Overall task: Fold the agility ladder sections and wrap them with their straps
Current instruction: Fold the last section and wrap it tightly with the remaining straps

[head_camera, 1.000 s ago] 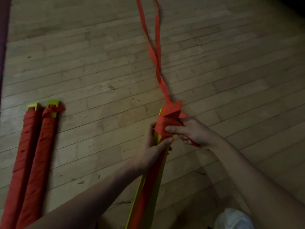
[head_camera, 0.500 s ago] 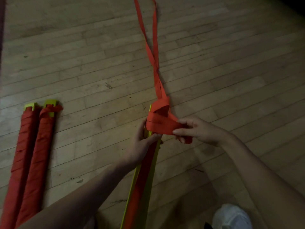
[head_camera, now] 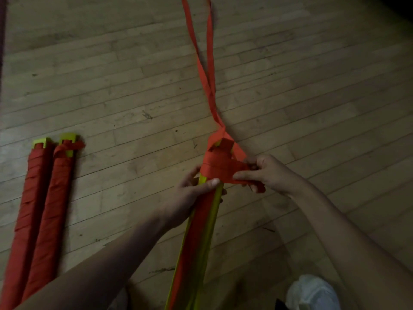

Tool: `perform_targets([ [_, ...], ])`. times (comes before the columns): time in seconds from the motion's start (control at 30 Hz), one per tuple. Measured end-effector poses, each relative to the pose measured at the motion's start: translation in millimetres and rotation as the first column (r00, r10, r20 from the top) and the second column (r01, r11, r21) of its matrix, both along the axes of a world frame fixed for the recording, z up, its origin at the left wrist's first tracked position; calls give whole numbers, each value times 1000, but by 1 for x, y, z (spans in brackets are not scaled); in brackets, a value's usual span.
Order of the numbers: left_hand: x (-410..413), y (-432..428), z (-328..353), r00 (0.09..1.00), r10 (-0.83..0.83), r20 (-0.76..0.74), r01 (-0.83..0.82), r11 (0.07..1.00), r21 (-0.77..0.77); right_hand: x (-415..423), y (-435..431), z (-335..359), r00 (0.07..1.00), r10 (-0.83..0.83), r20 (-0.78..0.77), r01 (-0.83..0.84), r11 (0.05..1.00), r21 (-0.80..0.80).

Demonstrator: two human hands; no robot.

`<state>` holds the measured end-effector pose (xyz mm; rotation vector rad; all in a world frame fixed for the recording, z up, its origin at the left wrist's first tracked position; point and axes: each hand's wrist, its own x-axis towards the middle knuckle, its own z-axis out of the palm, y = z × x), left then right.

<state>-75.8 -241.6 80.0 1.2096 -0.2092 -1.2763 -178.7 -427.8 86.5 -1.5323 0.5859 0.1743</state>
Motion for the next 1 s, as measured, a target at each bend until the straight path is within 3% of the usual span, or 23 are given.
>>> perform_targets([
  [0.07, 0, 0, 0, 998, -17, -57, 15, 999, -35, 0, 1, -2, 1000, -17, 10, 17, 1000, 22],
  [0.23, 4, -1, -5, 958, -149, -246, 105, 977, -185, 1, 7, -9, 990, -137, 17, 128, 961, 247],
  [0.43, 6, -5, -6, 938, -252, -239, 231, 966, -115, 1, 5, 4, 1000, 5, -1, -4, 942, 335],
  [0.57, 1, -4, -14, 933, -166, -320, 152, 986, -68, 9, 7, 11, 999, 45, 4, -44, 942, 332],
  [0.6, 0, -6, -15, 943, -142, -302, 137, 990, -36, 10, 8, 9, 1000, 11, 7, -13, 946, 323],
  [0.67, -1, -10, -14, 981, -154, -118, 165, 982, 88, 12, 7, 3, 997, -77, 4, 72, 948, 310],
  [0.77, -9, -14, -13, 948, -292, 126, 259, 939, 225, 14, 0, -2, 982, -189, 1, 180, 937, 300],
  [0.87, -22, -22, -11, 927, -259, 270, 183, 943, 277, 18, -7, 10, 977, -212, -8, 208, 948, 240],
  [1.0, -10, -53, 24, 892, -225, 393, 143, 964, 226, 20, -25, 60, 966, -250, 58, 243, 964, 112],
])
